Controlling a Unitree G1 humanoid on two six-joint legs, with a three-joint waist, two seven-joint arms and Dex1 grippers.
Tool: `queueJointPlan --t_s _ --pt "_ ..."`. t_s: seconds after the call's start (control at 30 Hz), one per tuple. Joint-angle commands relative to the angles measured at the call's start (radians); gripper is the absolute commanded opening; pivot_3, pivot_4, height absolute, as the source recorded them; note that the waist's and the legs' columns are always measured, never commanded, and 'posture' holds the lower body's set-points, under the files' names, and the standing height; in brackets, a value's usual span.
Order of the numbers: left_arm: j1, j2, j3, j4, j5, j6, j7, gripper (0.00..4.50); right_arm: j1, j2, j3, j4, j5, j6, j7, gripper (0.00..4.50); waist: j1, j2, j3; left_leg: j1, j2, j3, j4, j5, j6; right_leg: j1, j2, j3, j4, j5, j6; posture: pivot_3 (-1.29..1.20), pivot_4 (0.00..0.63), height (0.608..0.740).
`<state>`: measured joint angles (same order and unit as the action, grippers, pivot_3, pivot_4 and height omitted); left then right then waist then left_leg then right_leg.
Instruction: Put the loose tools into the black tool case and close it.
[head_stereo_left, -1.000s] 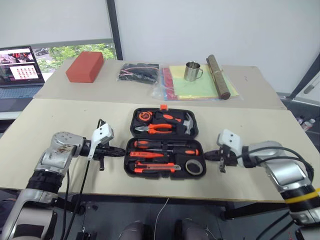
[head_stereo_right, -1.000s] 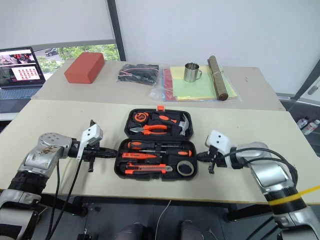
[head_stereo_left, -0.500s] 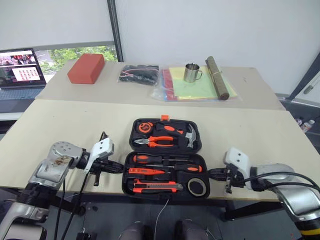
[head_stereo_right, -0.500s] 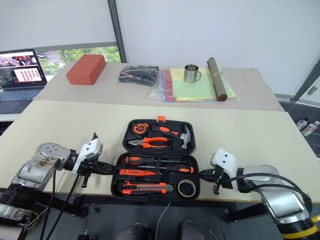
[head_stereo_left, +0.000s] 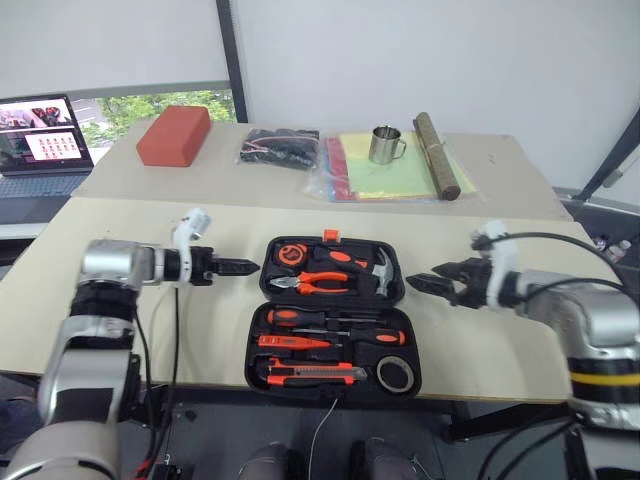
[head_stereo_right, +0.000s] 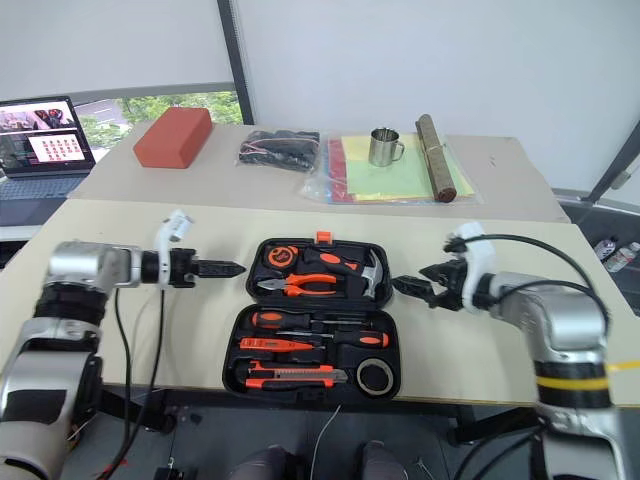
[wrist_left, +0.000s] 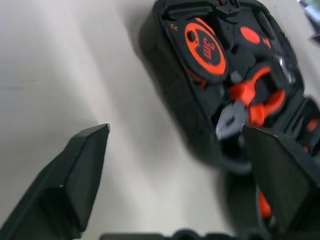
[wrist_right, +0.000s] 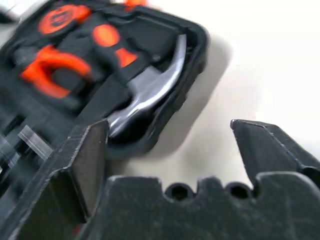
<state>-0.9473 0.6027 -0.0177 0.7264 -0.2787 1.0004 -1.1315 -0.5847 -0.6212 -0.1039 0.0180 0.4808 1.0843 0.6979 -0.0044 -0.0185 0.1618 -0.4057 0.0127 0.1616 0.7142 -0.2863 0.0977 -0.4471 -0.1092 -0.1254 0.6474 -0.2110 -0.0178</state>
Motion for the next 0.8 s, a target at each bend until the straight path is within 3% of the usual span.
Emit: queueJointPlan --t_s 0.03,0.13,0.33,0.47,0.57,0.7,0.8 --pt "-0.038 -0.032 -0.013 0.026 0.016 -0.018 0.045 4.49 -0.088 0.044 0.031 0.084 -0.040 0.012 -0.071 4.43 -0.003 0.000 0.000 -0.001 0.000 0.000 0.000 0.000 0.000 -0.001 0.001 -0.001 0.000 0.000 0.000 0.00 0.150 0.736" --pt "-0.031 -0.060 -0.006 0.038 0.021 -0.044 0.083 3.83 -0.122 0.077 0.055 0.154 -0.079 0.000 -0.116 3.81 -0.006 0.000 0.000 -0.001 -0.001 0.002 -0.002 0.000 0.000 -0.002 0.001 -0.002 0.000 0.000 0.000 0.00 0.150 0.736" --pt "0.002 -0.054 -0.008 -0.004 0.005 -0.026 0.076 1.55 -0.118 0.095 0.061 0.138 -0.077 0.007 -0.122 1.61 -0.011 0.000 0.000 0.002 -0.001 0.003 -0.001 0.000 0.000 -0.001 0.000 0.000 0.000 0.000 0.001 0.00 0.150 0.736" --pt "0.027 -0.054 0.020 -0.037 -0.019 -0.034 0.082 0.69 -0.117 0.110 0.063 0.101 -0.076 0.003 -0.132 0.34 -0.014 0.001 0.000 0.006 -0.001 0.004 -0.001 0.000 -0.001 0.001 -0.001 0.002 -0.001 0.000 0.001 0.00 0.150 0.736" --pt "0.060 -0.080 0.081 -0.120 -0.048 -0.149 0.100 0.03 -0.119 0.117 0.063 0.075 -0.074 -0.025 -0.133 0.00 -0.014 0.001 -0.001 0.009 -0.001 0.004 -0.002 0.000 -0.001 0.004 -0.003 0.002 -0.001 0.000 0.001 0.00 0.150 0.736" --pt "0.077 -0.160 0.201 -0.278 -0.101 -0.381 0.175 0.03 -0.164 0.156 0.011 0.017 -0.084 -0.179 -0.168 0.00 -0.010 0.001 0.000 0.008 -0.001 0.003 0.000 -0.003 -0.008 0.004 -0.008 0.004 -0.001 0.001 0.000 0.00 0.150 0.736" --pt "0.070 -0.186 0.186 -0.312 -0.044 -0.548 0.219 0.03 -0.195 0.174 -0.021 0.000 -0.106 -0.285 -0.200 0.00 -0.008 0.001 0.000 -0.001 -0.002 0.003 0.000 -0.001 -0.011 -0.005 -0.010 0.003 -0.001 0.005 -0.001 0.00 0.150 0.736"
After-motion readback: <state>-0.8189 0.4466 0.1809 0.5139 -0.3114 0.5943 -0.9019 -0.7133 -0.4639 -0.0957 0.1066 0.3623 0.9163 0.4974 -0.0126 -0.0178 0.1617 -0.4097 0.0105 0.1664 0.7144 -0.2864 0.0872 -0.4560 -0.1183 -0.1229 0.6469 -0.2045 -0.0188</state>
